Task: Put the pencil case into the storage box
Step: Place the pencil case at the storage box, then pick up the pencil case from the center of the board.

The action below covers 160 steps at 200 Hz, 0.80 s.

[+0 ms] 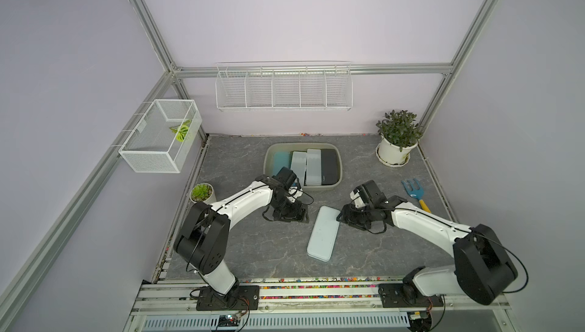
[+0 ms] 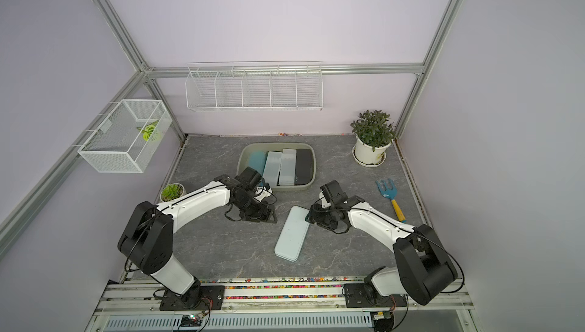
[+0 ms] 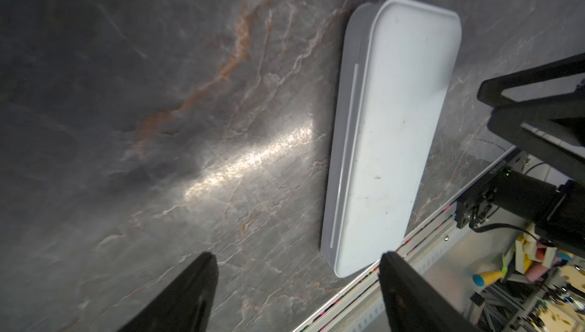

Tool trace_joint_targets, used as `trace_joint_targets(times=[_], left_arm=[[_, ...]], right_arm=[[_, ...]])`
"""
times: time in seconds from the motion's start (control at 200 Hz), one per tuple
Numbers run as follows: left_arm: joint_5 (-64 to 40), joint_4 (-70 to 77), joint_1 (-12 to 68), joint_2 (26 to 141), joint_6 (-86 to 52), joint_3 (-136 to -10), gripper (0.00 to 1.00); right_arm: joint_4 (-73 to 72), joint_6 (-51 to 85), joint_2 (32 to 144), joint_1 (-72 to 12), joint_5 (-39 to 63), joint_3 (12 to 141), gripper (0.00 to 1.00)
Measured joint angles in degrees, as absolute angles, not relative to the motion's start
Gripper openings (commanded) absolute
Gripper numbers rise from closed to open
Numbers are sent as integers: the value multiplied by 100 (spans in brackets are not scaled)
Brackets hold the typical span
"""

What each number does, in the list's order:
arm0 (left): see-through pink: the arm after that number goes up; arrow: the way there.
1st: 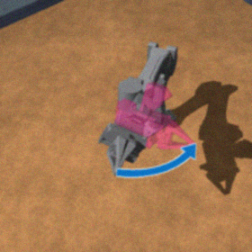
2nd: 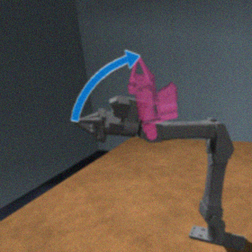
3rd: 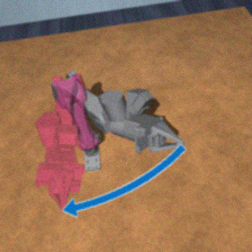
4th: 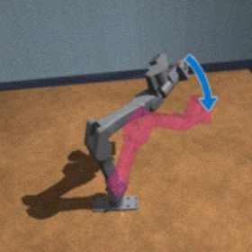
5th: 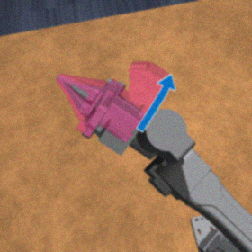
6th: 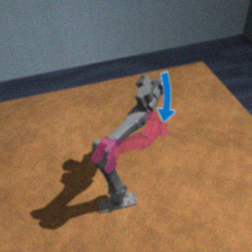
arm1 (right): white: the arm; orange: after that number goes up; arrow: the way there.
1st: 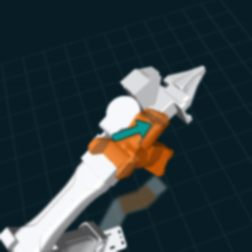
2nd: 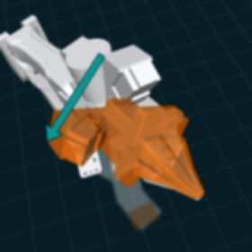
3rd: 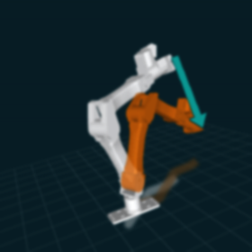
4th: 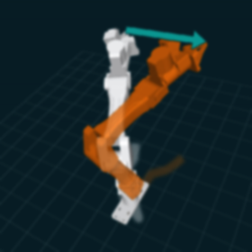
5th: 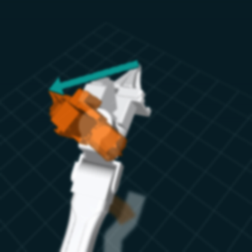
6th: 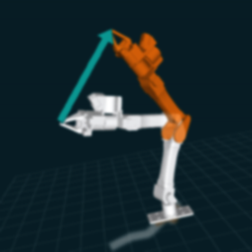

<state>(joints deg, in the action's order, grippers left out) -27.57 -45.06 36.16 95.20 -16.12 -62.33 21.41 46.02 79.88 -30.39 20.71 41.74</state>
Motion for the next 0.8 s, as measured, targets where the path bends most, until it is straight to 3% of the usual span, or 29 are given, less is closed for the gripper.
trace_joint_targets(times=[0.36,0.66,0.8], left_arm=[[-3857,-3017,3747,9979,-1811,-5531,82],[-5037,-1216,3815,10057,-2425,-4748,79],[-5205,-733,3841,10012,-2565,-4488,77]], right_arm=[[163,5234,8160,-3138,2764,3087,63],[-3693,6141,9504,-3175,3900,2414,59],[-5498,6825,10333,-3297,4171,2226,50]])
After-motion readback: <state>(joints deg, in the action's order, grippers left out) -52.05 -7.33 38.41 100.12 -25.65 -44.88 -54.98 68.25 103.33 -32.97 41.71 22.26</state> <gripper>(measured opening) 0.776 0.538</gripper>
